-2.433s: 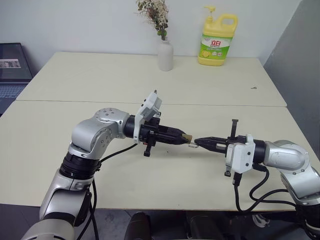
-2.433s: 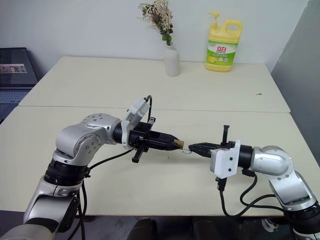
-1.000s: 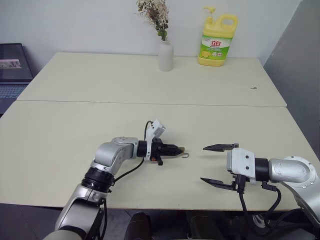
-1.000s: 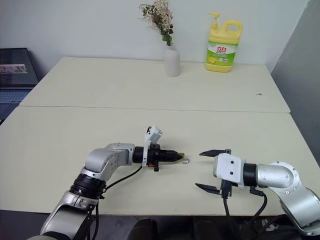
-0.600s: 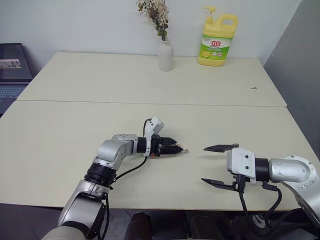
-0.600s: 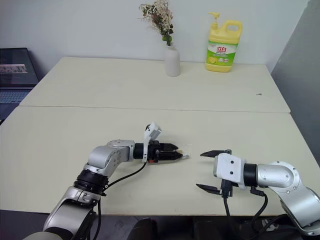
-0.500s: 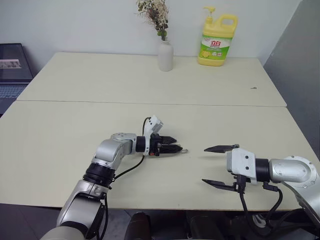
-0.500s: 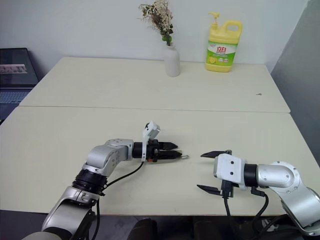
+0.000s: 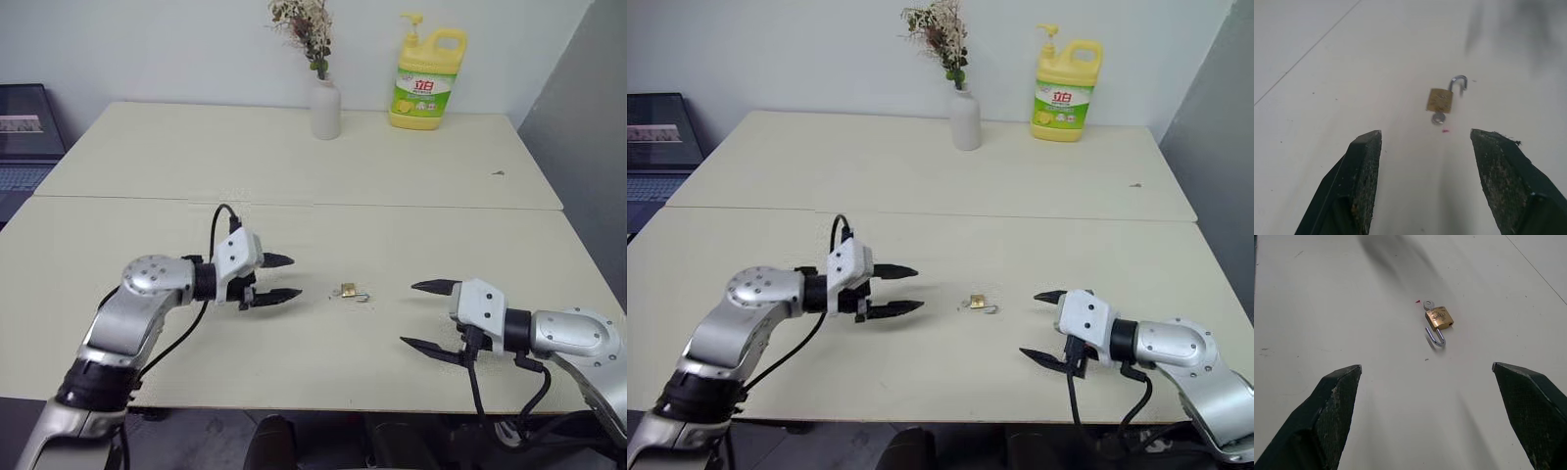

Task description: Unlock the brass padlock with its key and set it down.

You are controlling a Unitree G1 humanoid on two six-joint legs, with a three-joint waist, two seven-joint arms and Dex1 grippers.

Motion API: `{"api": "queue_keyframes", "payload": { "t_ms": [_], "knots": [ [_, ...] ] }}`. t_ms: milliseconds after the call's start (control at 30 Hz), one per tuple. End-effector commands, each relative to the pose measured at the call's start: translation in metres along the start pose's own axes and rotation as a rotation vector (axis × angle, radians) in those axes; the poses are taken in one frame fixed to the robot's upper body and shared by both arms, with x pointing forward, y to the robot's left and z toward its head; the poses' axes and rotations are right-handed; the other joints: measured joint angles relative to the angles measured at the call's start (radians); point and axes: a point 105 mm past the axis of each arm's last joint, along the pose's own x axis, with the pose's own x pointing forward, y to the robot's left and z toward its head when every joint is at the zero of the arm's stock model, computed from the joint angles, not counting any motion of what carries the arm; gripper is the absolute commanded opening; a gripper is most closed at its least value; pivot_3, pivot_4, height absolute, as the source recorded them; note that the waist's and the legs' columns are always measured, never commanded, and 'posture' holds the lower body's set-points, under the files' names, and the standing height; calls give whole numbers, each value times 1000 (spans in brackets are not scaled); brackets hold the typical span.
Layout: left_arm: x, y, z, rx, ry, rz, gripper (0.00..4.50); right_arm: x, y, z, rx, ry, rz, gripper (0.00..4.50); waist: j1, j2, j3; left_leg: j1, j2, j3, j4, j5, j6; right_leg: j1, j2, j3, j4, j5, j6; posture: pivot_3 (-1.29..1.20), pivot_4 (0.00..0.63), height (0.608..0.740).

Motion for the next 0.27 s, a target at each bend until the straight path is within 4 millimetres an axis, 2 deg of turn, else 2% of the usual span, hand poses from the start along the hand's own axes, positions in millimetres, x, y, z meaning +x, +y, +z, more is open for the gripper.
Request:
{"api": "queue_keyframes", "payload": {
  "t_ms": [33,267],
  "knots": [
    [-15,-3,10,41,-22,56,3036,-4,-7,3,-20,-28,-27,4500,0,0,0,0,0,0,0,0,0,0,0,0,0,0,0,0,150,740],
    [-27,-14,-3,10,8,107,3036,-3,-15,-8,-12,-25,-27,4500,0,0,0,0,0,1,0,0,0,0,0,0,0,0,0,0,150,740]
  ]
}}
